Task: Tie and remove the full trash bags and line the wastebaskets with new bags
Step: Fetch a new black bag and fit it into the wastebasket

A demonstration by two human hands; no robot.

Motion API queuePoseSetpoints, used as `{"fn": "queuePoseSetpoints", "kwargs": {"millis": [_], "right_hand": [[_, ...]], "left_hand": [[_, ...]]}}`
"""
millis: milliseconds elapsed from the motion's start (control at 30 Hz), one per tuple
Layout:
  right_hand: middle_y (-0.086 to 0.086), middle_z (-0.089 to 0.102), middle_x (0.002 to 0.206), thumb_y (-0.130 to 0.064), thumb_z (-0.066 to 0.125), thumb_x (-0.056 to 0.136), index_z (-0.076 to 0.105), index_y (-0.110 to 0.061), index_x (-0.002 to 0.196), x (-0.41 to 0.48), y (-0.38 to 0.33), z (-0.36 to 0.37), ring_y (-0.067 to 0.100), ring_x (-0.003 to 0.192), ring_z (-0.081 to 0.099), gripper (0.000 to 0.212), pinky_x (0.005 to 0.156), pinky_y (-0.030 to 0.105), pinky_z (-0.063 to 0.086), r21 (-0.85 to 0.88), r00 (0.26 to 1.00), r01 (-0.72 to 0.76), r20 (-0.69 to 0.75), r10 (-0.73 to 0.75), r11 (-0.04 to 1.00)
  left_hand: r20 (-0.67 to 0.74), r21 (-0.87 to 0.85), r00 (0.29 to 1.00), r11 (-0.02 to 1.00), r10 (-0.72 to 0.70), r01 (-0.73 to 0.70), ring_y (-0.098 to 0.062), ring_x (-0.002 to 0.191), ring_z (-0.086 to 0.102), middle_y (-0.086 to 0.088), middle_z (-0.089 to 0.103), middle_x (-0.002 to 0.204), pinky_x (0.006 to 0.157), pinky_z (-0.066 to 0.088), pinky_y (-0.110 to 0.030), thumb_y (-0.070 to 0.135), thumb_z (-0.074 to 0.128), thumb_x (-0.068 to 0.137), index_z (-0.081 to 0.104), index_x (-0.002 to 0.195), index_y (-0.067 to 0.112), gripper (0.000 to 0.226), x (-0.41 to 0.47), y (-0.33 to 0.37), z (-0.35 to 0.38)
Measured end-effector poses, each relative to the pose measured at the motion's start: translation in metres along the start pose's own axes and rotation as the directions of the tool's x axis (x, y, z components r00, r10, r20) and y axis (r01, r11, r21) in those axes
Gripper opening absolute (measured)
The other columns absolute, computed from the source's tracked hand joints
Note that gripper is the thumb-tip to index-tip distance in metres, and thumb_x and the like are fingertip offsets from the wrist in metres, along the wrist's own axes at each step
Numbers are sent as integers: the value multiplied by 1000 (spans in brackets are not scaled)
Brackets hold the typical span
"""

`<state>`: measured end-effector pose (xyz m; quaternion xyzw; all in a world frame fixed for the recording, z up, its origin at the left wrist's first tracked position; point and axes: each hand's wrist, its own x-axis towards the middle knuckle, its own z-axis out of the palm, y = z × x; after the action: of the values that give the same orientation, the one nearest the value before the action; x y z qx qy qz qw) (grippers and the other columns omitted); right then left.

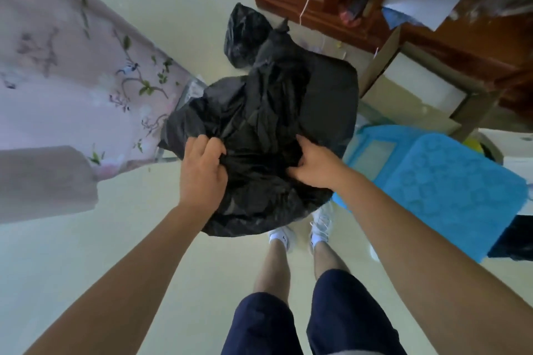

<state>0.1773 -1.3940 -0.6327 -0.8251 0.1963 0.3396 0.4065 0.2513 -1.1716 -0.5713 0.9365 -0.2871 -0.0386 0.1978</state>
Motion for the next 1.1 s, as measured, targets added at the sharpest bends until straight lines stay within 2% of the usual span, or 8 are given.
{"fn": "queuePoseSetpoints", "kwargs": {"millis": [100, 300, 433, 633, 767, 867, 967, 1100], "right_hand": [[6, 68, 119, -41, 65, 83, 66, -31, 119, -23, -49, -1, 28, 114, 61, 37, 88, 29, 46, -77, 987, 99, 138, -87, 992], [7, 51, 122, -32, 66, 81, 66, -28, 101, -81, -168, -1, 33, 120, 40, 20, 94, 37, 28, -394, 893, 429, 48, -448, 813], [1, 57, 102, -31, 75, 78, 57, -26, 78, -126, -239, 5, 25, 101, 55, 18, 80, 29, 42, -228, 836, 541, 254, -487, 810], [-3, 56, 133, -84, 45, 80, 57, -24, 132, -201, -349, 67, 23, 125, 53, 80, 101, 35, 38, -2, 877, 368, 332, -347, 930], [22, 40, 148, -68, 57, 86, 40, -8, 142, -220, -412, 173, 38, 135, 39, 84, 107, 43, 34, -395, 863, 389, -160, -480, 832], [24, 21, 156, -72, 59, 80, 12, -14, 154, -242, -458, 264, 43, 144, 23, 106, 114, 53, 23, -522, 898, 284, -150, -414, 804], [21, 56, 137, -46, 56, 96, 49, -5, 138, -266, -517, 348, 37, 124, 54, 59, 95, 36, 42, -396, 924, 383, 168, -345, 835], [18, 63, 126, -32, 42, 103, 60, -12, 127, -310, -597, 443, 35, 118, 57, 35, 90, 34, 42, -391, 790, 603, 170, -589, 696]], "left_hand": [[-35, 93, 998, 994, -48, 51, -25, 82, 34, -14, 50, 80, 64, 20, -27, -20, 54, 60, 51, 83, 4, 34, -12, 7, -60], [-255, 232, 956, 950, -147, 208, -25, 78, 37, -10, 51, 74, 70, 38, -37, -6, 47, 65, 54, 79, 6, 20, -69, -13, -186], [-403, 288, 884, 884, -236, 368, -26, 74, 38, -10, 54, 72, 69, 30, -35, -6, 51, 63, 56, 78, 6, 21, -126, -37, -256], [-626, 212, 692, 776, -358, 594, -35, 71, 54, -11, 59, 75, 66, 47, -43, 0, 47, 63, 59, 83, 5, 23, -249, -83, -352], [-720, 70, 537, 724, -440, 687, -36, 74, 56, -10, 61, 78, 65, 48, -41, -1, 49, 63, 60, 85, 5, 25, -365, -131, -401], [-765, 15, 448, 683, -462, 730, -32, 73, 54, -6, 60, 77, 57, 46, -37, -1, 50, 63, 58, 82, 7, 23, -459, -167, -434], [-761, -31, 403, 648, -509, 761, -30, 74, 54, -5, 59, 77, 54, 45, -34, -4, 55, 62, 57, 82, 9, 24, -545, -198, -466], [-695, -58, 389, 587, -605, 808, -34, 77, 59, -5, 60, 79, 58, 48, -35, -5, 63, 61, 55, 85, 14, 32, -638, -244, -493]]}}
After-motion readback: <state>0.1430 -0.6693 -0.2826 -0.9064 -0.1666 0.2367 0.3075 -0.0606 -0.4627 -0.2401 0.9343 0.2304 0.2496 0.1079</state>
